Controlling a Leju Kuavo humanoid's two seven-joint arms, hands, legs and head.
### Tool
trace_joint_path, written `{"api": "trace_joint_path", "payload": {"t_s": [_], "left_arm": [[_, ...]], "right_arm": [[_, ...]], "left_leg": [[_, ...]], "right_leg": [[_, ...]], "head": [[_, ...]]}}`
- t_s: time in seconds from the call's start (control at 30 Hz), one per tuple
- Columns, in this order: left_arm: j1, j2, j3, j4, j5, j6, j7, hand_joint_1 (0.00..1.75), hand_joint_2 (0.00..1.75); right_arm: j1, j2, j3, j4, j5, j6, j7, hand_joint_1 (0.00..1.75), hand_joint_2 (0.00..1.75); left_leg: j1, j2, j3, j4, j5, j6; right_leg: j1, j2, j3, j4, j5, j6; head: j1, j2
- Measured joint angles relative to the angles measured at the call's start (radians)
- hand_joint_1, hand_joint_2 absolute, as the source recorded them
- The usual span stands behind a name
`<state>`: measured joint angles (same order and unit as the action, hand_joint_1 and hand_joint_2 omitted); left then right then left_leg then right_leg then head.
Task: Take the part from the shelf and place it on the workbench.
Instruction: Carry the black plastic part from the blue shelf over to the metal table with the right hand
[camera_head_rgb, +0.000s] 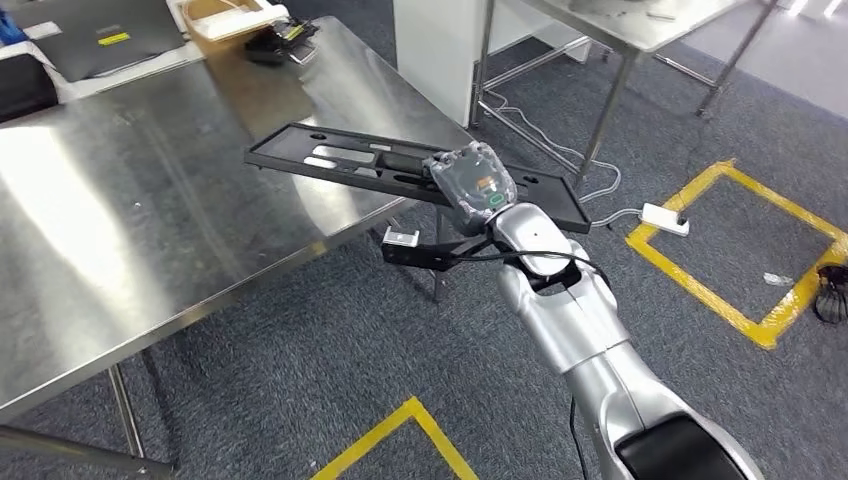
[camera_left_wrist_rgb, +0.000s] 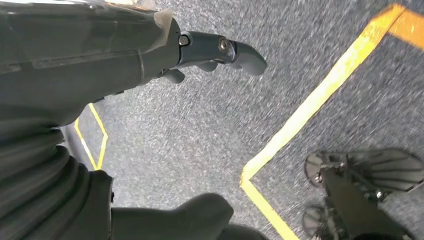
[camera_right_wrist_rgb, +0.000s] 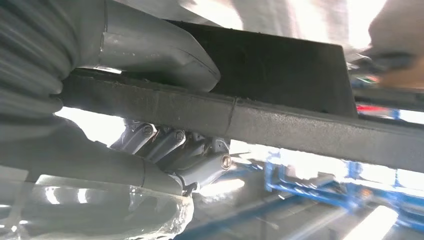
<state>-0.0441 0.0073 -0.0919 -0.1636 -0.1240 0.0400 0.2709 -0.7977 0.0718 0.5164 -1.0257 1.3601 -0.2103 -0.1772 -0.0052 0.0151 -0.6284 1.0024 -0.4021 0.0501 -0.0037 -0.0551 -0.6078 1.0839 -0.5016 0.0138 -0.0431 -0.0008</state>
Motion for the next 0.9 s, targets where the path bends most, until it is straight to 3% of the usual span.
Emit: {"api": "trace_joint_path", "payload": {"t_s": [0.1,0.13,0.17,0.2,0.27,0.33,0.4,0.43,0.5,0.57,0.6,0.63,0.67,0.7,0.73,0.8,0.87,0.9], "left_arm": [[-0.006,-0.002,0.000,0.000,0.000,0.004,-0.001,0.00,1.75],[-0.006,-0.003,0.000,0.000,0.000,0.007,-0.002,0.00,1.75],[-0.004,-0.004,0.000,0.000,0.000,0.010,-0.002,0.00,1.75],[-0.003,-0.005,0.000,0.000,0.000,0.012,-0.002,0.00,1.75],[-0.001,-0.007,0.000,0.000,0.000,0.015,-0.002,0.00,1.75],[-0.001,-0.007,0.000,0.000,0.000,0.017,-0.002,0.00,1.75],[0.003,-0.008,0.000,0.000,0.000,0.021,-0.002,0.00,1.75],[0.006,-0.009,0.000,0.000,0.000,0.022,-0.002,0.00,1.75],[0.009,-0.010,0.000,0.000,0.000,0.024,-0.002,0.00,1.75],[0.007,-0.010,0.000,0.000,0.001,0.026,-0.003,0.00,1.75],[0.007,-0.011,0.000,0.000,0.001,0.027,-0.003,0.00,1.75],[0.007,-0.011,0.000,0.000,0.001,0.028,-0.003,0.00,1.75],[0.007,-0.012,0.000,0.000,0.001,0.029,-0.003,0.00,1.75],[0.008,-0.012,0.000,0.000,0.001,0.031,-0.003,0.00,1.75],[0.008,-0.012,0.000,0.000,0.001,0.032,-0.003,0.00,1.75],[0.006,-0.012,0.000,0.000,0.001,0.034,-0.003,0.00,1.75],[0.004,-0.012,0.000,0.000,0.001,0.035,-0.003,0.00,1.75],[0.003,-0.012,0.000,0.000,0.001,0.035,-0.003,0.00,1.75]], "right_arm": [[-0.006,-0.001,0.014,-0.001,-0.004,0.011,0.002,1.75,1.75],[-0.004,-0.003,0.018,0.000,-0.004,0.014,0.005,1.75,1.75],[-0.003,-0.005,0.021,0.000,-0.005,0.017,0.007,1.75,1.75],[-0.003,-0.006,0.024,0.000,-0.006,0.018,0.008,1.75,1.75],[-0.008,-0.007,0.029,0.000,-0.008,0.018,0.009,1.75,1.75],[-0.013,-0.004,0.036,0.000,-0.008,0.021,0.009,1.75,1.75],[-0.015,0.000,0.042,0.000,-0.008,0.024,0.010,1.75,1.75],[-0.016,0.002,0.044,0.000,-0.008,0.025,0.011,1.75,1.75],[-0.019,0.008,0.047,0.000,-0.009,0.026,0.011,1.75,1.75],[-0.020,0.010,0.049,0.002,-0.010,0.026,0.011,1.75,1.75],[-0.020,0.010,0.051,0.004,-0.011,0.025,0.011,1.75,1.75],[-0.020,0.010,0.053,0.007,-0.012,0.025,0.011,1.75,1.75],[-0.020,0.010,0.054,0.009,-0.013,0.025,0.011,1.75,1.75],[-0.020,0.010,0.055,0.012,-0.014,0.025,0.011,1.75,1.75],[-0.021,0.010,0.056,0.013,-0.014,0.025,0.011,1.75,1.75],[-0.024,0.012,0.057,0.014,-0.015,0.025,0.011,1.75,1.75],[-0.028,0.014,0.058,0.016,-0.016,0.024,0.011,1.75,1.75],[-0.029,0.015,0.059,0.017,-0.016,0.024,0.011,1.75,1.75]], "left_leg": [[0.003,-0.030,0.005,-0.005,0.002,0.008],[0.003,-0.044,0.005,-0.005,0.002,0.008],[0.003,-0.057,0.005,-0.004,0.001,0.008],[0.003,-0.069,0.005,-0.002,0.000,0.006],[0.004,-0.090,0.003,0.007,-0.006,-0.002],[0.004,-0.104,-0.002,0.016,-0.011,-0.012],[0.005,-0.112,-0.006,0.016,-0.012,-0.020],[0.007,-0.107,-0.008,0.017,-0.014,-0.025],[0.007,-0.073,-0.029,0.062,-0.042,-0.037],[0.010,-0.036,-0.088,0.181,-0.101,-0.048],[0.014,-0.030,-0.125,0.250,-0.126,-0.052],[0.016,-0.026,-0.151,0.296,-0.136,-0.054],[0.018,-0.023,-0.161,0.308,-0.128,-0.056],[0.019,-0.019,-0.151,0.280,-0.102,-0.055],[0.018,-0.009,-0.121,0.218,-0.065,-0.053],[0.011,0.031,-0.050,0.082,-0.012,-0.042],[0.001,0.052,-0.020,0.022,-0.005,-0.032],[-0.001,0.043,-0.020,0.019,-0.008,-0.027]], "right_leg": [[-0.005,0.041,-0.093,0.180,-0.066,-0.006],[-0.006,0.045,-0.115,0.215,-0.072,-0.002],[-0.007,0.047,-0.120,0.212,-0.062,0.004],[-0.008,0.050,-0.105,0.168,-0.036,0.012],[-0.013,0.071,-0.043,0.029,0.026,0.025],[-0.014,0.086,-0.006,-0.048,0.054,0.021],[-0.012,0.079,-0.003,-0.054,0.057,0.007],[-0.013,0.074,-0.001,-0.056,0.058,0.001],[-0.019,0.064,0.003,-0.060,0.059,-0.009],[-0.019,0.051,0.006,-0.061,0.056,-0.016],[-0.018,0.043,0.007,-0.061,0.054,-0.019],[-0.018,0.034,0.008,-0.061,0.052,-0.021],[-0.018,0.026,0.010,-0.061,0.050,-0.022],[-0.018,0.018,0.013,-0.061,0.048,-0.023],[-0.018,0.010,0.018,-0.061,0.045,-0.022],[-0.012,-0.002,0.025,-0.060,0.037,-0.016],[-0.004,-0.016,0.029,-0.061,0.031,-0.007],[-0.003,-0.024,0.031,-0.063,0.029,-0.003]], "head": [[0.005,0.000],[0.006,0.000],[0.006,0.000],[0.007,0.000],[0.007,0.000],[0.007,0.000],[0.007,0.000],[0.007,0.000],[0.002,0.000],[-0.003,0.000],[-0.004,0.000],[-0.004,0.000],[-0.004,0.000],[-0.004,0.000],[-0.004,0.000],[-0.004,0.000],[-0.002,0.000],[-0.001,0.000]]}}
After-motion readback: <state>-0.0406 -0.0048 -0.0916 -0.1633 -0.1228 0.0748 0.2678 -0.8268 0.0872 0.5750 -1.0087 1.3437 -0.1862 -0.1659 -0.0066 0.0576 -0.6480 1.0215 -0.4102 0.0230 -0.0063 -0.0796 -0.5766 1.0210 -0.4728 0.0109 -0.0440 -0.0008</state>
